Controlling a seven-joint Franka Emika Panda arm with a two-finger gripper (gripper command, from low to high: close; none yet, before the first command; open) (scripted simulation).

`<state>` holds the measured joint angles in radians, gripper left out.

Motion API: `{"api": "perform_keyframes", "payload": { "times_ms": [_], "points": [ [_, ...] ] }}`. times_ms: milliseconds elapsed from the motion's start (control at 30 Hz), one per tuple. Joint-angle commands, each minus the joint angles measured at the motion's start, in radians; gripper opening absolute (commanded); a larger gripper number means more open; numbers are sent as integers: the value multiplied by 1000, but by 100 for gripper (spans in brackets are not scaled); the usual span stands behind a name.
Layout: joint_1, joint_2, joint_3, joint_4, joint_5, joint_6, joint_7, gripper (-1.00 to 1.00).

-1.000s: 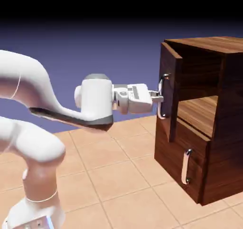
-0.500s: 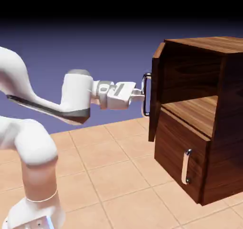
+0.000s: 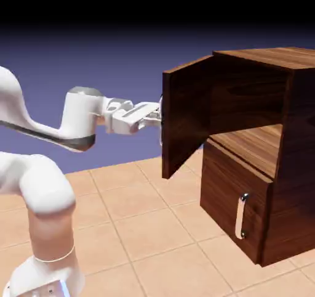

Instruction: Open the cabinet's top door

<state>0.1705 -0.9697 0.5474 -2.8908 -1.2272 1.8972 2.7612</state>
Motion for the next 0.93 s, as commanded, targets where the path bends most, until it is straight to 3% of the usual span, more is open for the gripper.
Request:
{"api": "perform_keyframes", "payload": {
  "times_ms": [0,500,900],
  "points": [
    [-3,21,36,22,42,-43,1,-100],
    [-346,405,580,498,399,-633,102,-100],
    [-778,477,989,774,504,-853,133,-100]
  ]
}}
